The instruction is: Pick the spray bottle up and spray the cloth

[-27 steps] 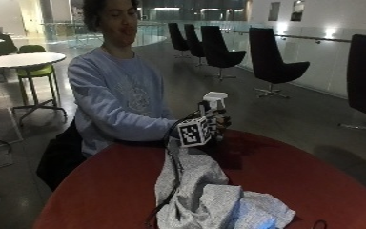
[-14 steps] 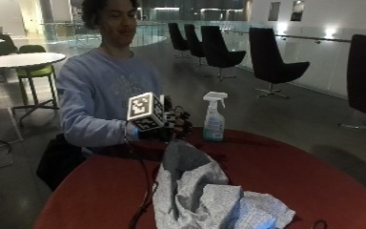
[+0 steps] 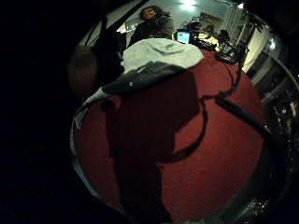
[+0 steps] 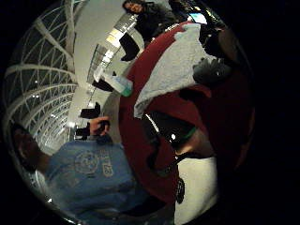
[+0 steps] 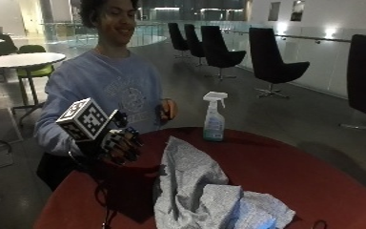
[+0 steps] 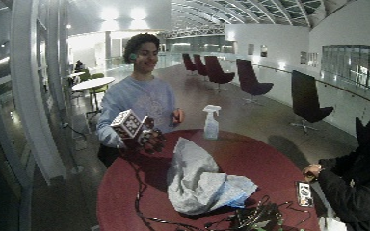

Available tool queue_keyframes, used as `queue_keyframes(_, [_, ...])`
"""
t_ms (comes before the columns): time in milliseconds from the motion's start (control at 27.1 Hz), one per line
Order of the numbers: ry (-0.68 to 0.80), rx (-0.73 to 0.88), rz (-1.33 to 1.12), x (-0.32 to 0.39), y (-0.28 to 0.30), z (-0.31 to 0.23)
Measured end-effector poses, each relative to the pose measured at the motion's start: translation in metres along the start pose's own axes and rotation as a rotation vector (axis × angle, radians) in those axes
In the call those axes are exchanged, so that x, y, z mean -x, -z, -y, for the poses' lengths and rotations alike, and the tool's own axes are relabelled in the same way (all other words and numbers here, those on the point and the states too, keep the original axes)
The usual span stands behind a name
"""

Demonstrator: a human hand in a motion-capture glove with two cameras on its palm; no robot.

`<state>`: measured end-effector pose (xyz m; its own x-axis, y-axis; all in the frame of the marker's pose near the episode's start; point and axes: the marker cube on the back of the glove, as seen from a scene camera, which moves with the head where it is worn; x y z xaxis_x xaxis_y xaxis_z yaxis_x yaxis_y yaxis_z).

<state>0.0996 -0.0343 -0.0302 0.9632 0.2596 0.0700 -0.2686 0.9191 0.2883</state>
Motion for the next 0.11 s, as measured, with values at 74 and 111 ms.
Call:
queue_keyframes(74, [-0.013,0.0,-0.012,-0.0097,0.0026,-0.0049])
queue_keyframes(111, [-0.015,0.0,-0.015,-0.0118,0.0031,-0.006])
